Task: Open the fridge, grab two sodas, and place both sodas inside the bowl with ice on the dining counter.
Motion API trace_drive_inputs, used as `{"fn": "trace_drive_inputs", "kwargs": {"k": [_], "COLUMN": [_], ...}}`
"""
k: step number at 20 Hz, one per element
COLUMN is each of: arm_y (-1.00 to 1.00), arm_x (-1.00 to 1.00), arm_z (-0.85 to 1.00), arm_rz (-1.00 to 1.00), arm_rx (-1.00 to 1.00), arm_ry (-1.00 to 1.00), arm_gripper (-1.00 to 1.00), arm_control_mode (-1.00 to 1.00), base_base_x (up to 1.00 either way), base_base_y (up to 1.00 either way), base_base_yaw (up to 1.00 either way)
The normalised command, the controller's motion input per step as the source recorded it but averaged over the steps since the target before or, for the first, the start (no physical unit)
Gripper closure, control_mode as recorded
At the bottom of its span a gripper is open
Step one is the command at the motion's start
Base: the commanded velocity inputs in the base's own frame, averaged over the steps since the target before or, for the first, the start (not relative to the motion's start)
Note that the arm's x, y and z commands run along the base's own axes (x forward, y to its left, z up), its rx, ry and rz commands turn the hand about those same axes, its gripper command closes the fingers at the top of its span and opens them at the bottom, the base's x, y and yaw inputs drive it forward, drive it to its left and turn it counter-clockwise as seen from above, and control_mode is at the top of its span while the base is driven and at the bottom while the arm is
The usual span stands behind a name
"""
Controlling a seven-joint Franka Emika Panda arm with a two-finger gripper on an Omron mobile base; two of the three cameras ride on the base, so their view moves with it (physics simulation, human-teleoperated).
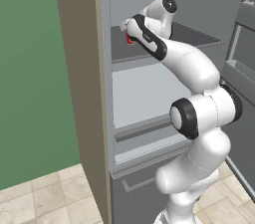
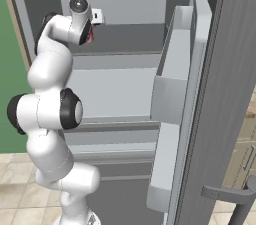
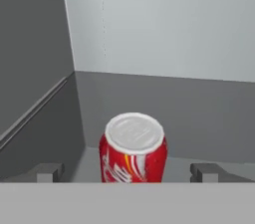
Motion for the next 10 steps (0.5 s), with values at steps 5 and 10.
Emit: {"fn": "trace_drive_inputs", "kwargs": {"k": [5, 10], "arm_y": [0.07, 0.00], "arm_x": [0.13, 0.06], "arm_z": [-0.04, 0.00], "arm_rz": [0.00, 0.00], "arm_rx": [-0.01, 0.00], "arm_ry": [0.00, 0.00], "arm_gripper": [-1.00, -1.00], "arm_control_mode": [-1.00, -1.00], "base_base_x": [0.00, 0.00], "base_base_y": [0.00, 0.00], "base_base_yaw": [0.00, 0.00]}}
